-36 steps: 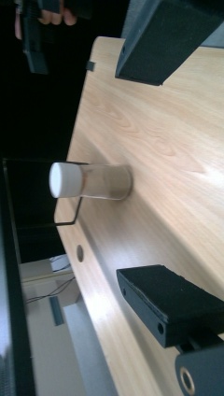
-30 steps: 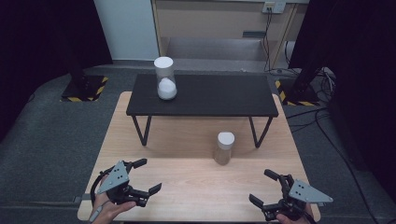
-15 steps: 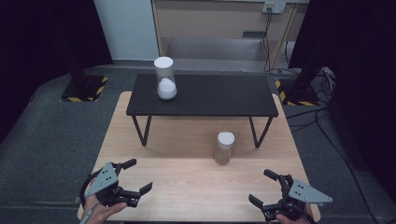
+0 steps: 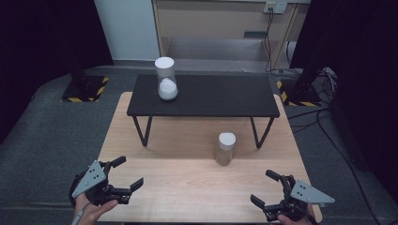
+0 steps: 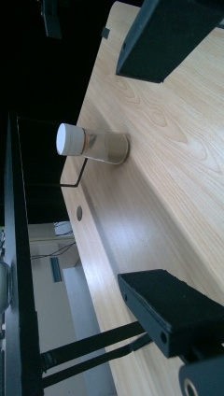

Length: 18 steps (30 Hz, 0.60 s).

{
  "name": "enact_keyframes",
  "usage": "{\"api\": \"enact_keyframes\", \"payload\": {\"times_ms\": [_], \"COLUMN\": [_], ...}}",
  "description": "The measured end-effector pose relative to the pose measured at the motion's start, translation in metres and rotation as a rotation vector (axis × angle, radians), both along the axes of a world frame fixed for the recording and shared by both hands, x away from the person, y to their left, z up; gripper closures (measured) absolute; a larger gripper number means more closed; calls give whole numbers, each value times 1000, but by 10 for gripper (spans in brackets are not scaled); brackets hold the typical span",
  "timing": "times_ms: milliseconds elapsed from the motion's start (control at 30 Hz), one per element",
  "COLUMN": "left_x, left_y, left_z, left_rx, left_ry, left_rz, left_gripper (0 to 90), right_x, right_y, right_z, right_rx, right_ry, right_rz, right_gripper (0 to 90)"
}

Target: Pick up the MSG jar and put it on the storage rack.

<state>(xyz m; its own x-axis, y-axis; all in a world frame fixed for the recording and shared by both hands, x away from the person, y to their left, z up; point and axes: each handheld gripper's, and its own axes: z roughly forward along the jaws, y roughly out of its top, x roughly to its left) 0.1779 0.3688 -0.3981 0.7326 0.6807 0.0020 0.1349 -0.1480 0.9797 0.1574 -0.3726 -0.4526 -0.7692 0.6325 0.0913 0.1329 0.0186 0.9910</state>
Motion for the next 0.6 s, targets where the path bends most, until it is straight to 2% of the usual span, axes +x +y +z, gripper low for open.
{"api": "enact_keyframes", "payload": {"times_ms": [233,600], "left_x": [-1,0], "left_y": [-3,-3], "left_z": [0,-1], "left_rx": [9,4], "left_ry": [-17,-17], "left_rz": [-9,-17], "left_gripper": [11,8], "right_x": [0,-2], "right_y": [0,0], "right_z": [0,0], "right_rx": [-1,2], "right_ry": [1,2], "right_rz": [-2,-22], "right_gripper": [8,8]}}
